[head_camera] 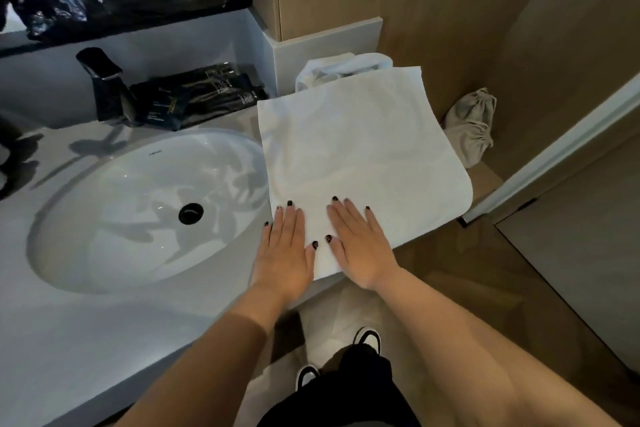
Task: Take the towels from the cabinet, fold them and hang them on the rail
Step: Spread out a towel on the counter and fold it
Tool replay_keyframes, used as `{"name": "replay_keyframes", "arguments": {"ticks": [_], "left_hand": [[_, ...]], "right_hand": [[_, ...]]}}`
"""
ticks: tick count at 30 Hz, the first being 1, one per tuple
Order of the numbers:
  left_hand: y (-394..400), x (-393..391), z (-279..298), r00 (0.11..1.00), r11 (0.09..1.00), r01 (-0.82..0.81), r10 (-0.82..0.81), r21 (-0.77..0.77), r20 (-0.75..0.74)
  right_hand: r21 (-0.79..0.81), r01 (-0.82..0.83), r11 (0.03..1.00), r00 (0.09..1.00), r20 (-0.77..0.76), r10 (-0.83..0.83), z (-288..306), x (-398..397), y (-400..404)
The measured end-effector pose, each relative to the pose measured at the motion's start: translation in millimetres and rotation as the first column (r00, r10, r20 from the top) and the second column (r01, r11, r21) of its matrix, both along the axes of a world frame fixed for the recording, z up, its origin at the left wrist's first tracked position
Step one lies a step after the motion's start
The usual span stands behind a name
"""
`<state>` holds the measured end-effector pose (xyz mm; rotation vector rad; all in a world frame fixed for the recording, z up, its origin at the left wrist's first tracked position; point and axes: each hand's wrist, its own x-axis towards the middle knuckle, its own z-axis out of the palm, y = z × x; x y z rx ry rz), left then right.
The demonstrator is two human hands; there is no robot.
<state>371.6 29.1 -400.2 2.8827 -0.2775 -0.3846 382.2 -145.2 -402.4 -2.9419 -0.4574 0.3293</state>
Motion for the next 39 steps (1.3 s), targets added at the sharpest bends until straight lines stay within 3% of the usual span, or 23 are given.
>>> {"name": "replay_keyframes", "arguments": {"ticks": [8, 10, 14, 16, 17, 18, 20, 22, 23, 24, 26, 31, 36, 39], "left_hand": [[0, -4, 4, 0.999, 0.997, -0.044, 0.044, 0.07, 0.001], [-5, -3, 10, 0.999, 0.995, -0.032, 0.033, 0.097, -0.005], [-28, 6, 22, 0.995, 0.996, 0.086, -0.087, 0.022, 0.054], [-44, 13, 25, 0.99, 0.99, 0.131, -0.128, -0.048, 0.052], [-51, 15, 25, 0.988, 0.987, 0.147, -0.143, -0.067, 0.05], [-58, 18, 24, 0.986, 0.984, 0.161, -0.157, -0.076, 0.05], [-70, 22, 20, 0.98, 0.978, 0.194, -0.191, -0.069, 0.053], [-81, 29, 16, 0.972, 0.972, 0.232, -0.23, -0.031, 0.05], [-86, 33, 14, 0.97, 0.971, 0.239, -0.239, -0.009, 0.048], [-91, 36, 11, 0.97, 0.971, 0.238, -0.239, 0.014, 0.044], [-96, 40, 5, 0.969, 0.969, 0.234, -0.24, 0.083, 0.061], [-95, 40, -6, 0.965, 0.962, 0.228, -0.244, 0.154, 0.095], [-92, 41, -14, 0.955, 0.968, 0.224, -0.242, 0.115, 0.171], [-91, 38, -15, 0.94, 0.967, 0.244, -0.254, 0.073, 0.229]], "right_hand": [[-0.034, 0.182, 0.983, 0.977, -0.106, -0.185, 18, 5, -47], [0.028, 0.207, 0.978, 0.976, -0.079, -0.204, 21, -5, -43], [0.088, 0.046, 0.995, 0.999, -0.003, -0.046, 9, -29, -43], [0.269, 0.136, 0.953, 0.987, 0.049, -0.155, 4, -38, -45], [0.427, 0.264, 0.864, 0.947, 0.056, -0.317, 5, -42, -44], [0.579, 0.432, 0.692, 0.85, -0.005, -0.527, 7, -45, -43], [0.687, 0.71, 0.156, 0.508, -0.346, -0.789, 7, -40, -46], [0.555, 0.76, -0.339, 0.218, -0.709, -0.671, 5, -30, -53], [0.453, 0.721, -0.525, 0.148, -0.84, -0.521, 3, -24, -57], [0.354, 0.674, -0.649, 0.132, -0.921, -0.365, 3, -18, -62], [0.288, 0.623, -0.727, 0.185, -0.958, -0.22, 1, -10, -70], [0.247, 0.519, -0.818, 0.25, -0.959, -0.131, 1, 3, -90], [0.24, 0.439, -0.866, 0.232, -0.961, -0.148, 7, 7, -122], [0.317, 0.426, -0.848, 0.188, -0.947, -0.26, 11, 9, -147]]}}
